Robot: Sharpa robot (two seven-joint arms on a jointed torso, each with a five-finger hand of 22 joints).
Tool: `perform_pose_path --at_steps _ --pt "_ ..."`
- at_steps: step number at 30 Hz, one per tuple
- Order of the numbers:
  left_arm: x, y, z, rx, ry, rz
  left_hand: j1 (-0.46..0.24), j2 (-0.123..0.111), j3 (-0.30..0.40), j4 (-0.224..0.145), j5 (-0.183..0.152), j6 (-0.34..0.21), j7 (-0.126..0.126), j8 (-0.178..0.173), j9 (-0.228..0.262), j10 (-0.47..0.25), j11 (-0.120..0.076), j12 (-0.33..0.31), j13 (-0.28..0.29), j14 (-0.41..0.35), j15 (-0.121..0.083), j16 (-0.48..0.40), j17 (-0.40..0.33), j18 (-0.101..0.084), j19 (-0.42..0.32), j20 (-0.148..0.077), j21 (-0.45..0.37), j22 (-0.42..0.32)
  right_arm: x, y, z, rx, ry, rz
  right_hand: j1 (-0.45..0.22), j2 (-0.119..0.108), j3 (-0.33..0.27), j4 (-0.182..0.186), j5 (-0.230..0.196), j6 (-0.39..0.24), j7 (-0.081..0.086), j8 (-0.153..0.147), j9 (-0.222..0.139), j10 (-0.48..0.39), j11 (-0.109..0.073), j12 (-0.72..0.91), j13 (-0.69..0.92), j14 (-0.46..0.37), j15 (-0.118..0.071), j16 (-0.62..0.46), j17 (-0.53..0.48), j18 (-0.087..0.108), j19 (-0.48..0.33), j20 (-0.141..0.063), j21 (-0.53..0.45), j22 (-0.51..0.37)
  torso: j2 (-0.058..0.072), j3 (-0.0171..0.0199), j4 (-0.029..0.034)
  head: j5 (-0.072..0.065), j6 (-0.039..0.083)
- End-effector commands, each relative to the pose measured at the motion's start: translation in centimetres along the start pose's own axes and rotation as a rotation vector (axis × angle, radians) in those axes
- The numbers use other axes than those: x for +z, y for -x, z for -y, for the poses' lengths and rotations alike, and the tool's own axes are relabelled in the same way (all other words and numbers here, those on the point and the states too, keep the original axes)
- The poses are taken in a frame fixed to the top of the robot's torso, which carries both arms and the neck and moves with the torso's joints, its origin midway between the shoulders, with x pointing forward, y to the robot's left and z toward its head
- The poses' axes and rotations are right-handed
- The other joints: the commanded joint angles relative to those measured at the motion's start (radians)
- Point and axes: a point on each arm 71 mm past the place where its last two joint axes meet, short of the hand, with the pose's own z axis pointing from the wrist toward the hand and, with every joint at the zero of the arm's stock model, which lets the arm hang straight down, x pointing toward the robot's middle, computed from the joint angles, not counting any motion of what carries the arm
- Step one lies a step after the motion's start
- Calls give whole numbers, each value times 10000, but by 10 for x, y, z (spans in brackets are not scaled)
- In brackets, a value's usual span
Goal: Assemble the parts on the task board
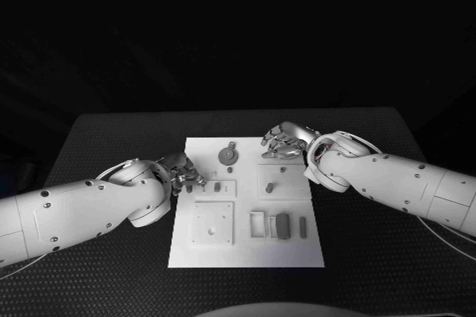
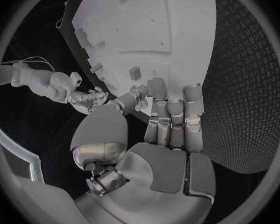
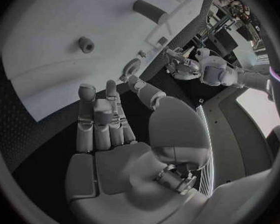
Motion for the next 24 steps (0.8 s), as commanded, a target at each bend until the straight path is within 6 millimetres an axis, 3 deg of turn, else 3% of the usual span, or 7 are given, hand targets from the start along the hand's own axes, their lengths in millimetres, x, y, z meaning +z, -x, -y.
perform_pose_path --at_steps 1,10,24 --pt "1 -3 2 399 -55 -127 -52 107 121 47 28 820 -288 50 7 -266 -309 68 -22 577 -572 51 -21 560 435 -367 42 217 0 -1 -2 -6 95 -70 -4 -9 9 8 12 -2 52 49 -15 -2 59 45 15 -81 -17 -40 -14 589 21 -64 -39 204 0 0 3 18 -6" --pt "2 -4 1 662 -48 -22 -101 111 163 16 16 839 -300 65 17 -249 -321 113 -54 609 -584 69 -46 567 463 -379 63 213 0 -1 -1 -8 92 -65 -7 -8 7 8 11 -1 52 51 -15 -2 60 46 15 -81 -16 -41 -14 589 20 -63 -39 204 2 1 -3 20 -29" --pt "3 -6 3 1108 -31 -277 -476 98 226 317 -61 996 -383 172 79 -121 -403 344 -196 766 -665 195 -128 585 624 -441 185 212 0 -1 -1 -9 93 -60 -17 -4 3 11 10 -1 53 53 -16 -2 61 47 16 -85 -15 -42 -15 589 17 -59 -40 203 2 1 -4 14 -38"
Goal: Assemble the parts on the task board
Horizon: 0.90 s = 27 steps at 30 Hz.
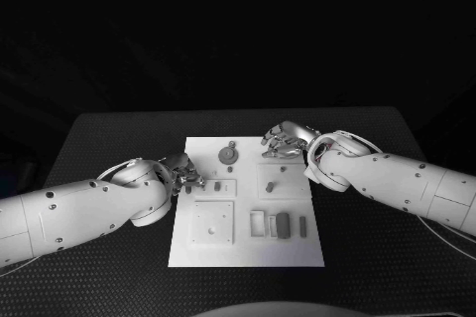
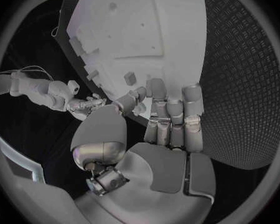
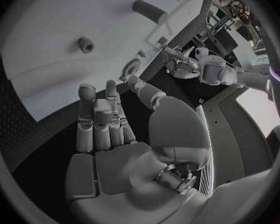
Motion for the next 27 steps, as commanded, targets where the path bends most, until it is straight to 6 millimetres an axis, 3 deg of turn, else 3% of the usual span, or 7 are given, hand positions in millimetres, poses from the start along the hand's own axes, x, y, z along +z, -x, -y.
perform_pose_path --at_steps 1,27 --pt "0 -2 3 383 -66 -196 -137 5 175 250 -8 886 -268 47 24 -203 -318 69 -23 597 -634 50 -13 588 452 -375 78 207 0 -1 -1 -11 88 -56 -18 -4 3 12 10 -17 74 53 -16 3 65 47 11 -63 7 -42 -15 588 4 -76 -40 203 2 -1 5 -3 -13" --pt "2 -8 6 1113 -165 -490 -215 -16 193 362 -59 1025 -355 156 99 -78 -407 273 -112 743 -724 178 -49 618 588 -454 216 213 0 -1 0 -16 69 -45 -33 0 -3 17 10 -19 74 57 -19 1 66 48 12 -66 8 -43 -16 588 0 -71 -41 203 -1 2 4 -31 -17"
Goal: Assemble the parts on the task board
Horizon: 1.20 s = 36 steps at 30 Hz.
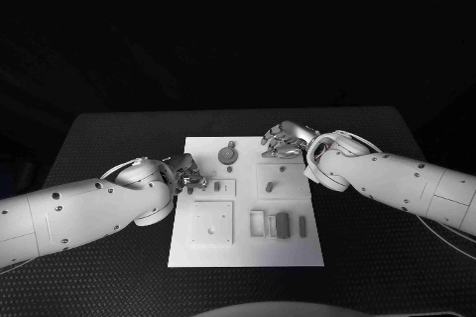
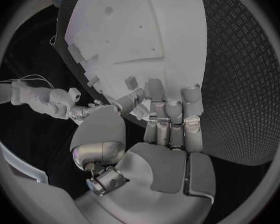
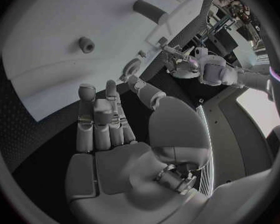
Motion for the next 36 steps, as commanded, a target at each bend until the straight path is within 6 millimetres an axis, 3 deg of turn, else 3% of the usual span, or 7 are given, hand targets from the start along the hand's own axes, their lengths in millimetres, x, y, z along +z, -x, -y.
perform_pose_path --at_steps 1,19,36 --pt "-1 -5 -1 411 49 -458 61 121 17 -15 45 840 -171 55 20 -200 -284 55 -15 545 -574 29 -14 618 343 -312 63 217 0 -1 -1 -15 74 -46 -33 -1 -4 17 10 30 79 57 -11 18 84 48 14 -83 -10 -43 -16 588 14 -88 -41 203 -3 6 4 -7 -18" --pt "-2 -6 -8 408 177 -793 -93 328 -22 -69 196 979 -254 183 203 -76 -357 240 -110 640 -636 171 -14 578 373 -322 208 221 0 -1 -1 -13 92 -50 -38 2 -5 20 11 30 79 59 -12 17 84 49 14 -85 -10 -44 -16 588 13 -86 -42 203 -4 3 8 -13 -28" --pt "0 -9 -2 673 110 -1057 -328 442 -56 12 116 1065 -306 234 338 36 -404 328 -196 724 -675 251 -12 558 426 -339 310 218 0 -1 -1 -13 97 -46 -45 3 -7 23 11 29 79 61 -14 16 84 50 15 -86 -10 -44 -17 588 11 -84 -42 202 -2 6 4 -12 -24"
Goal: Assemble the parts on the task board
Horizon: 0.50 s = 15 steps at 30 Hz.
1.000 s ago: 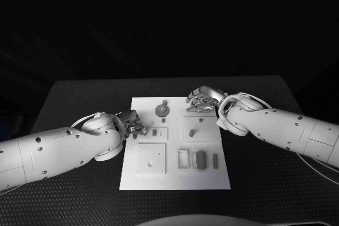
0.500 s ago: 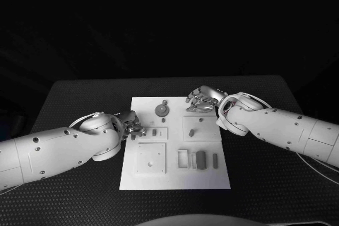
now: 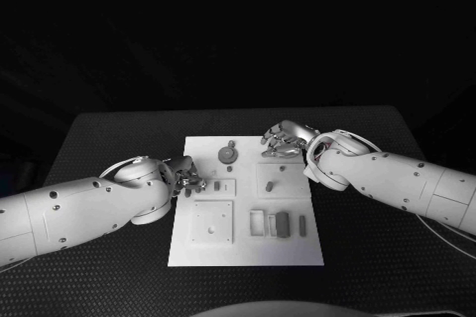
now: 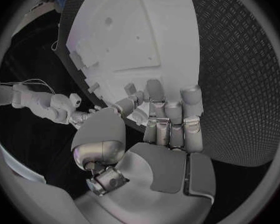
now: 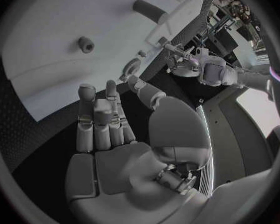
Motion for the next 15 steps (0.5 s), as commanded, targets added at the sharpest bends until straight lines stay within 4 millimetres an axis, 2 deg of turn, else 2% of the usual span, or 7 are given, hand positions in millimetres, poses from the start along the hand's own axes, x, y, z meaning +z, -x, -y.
perform_pose_path --at_steps 1,15 --pt "1 -8 1 280 64 -538 -41 119 -14 34 -45 879 -172 38 33 -118 -237 72 -16 532 -603 64 -5 559 254 -235 58 224 0 -1 -1 -10 104 -51 -46 3 -7 23 11 -19 73 61 -16 -9 58 50 16 -65 11 -44 -17 589 12 -87 -42 203 2 5 -3 -2 -8" --pt "0 -10 1 474 105 -712 -83 151 -3 7 -36 924 -203 66 97 -58 -267 116 -53 583 -631 111 5 563 295 -252 125 226 0 -1 -1 -10 101 -50 -52 3 -8 26 11 -19 73 64 -17 -10 58 51 17 -67 11 -44 -17 588 10 -85 -43 202 0 0 3 -1 -28"
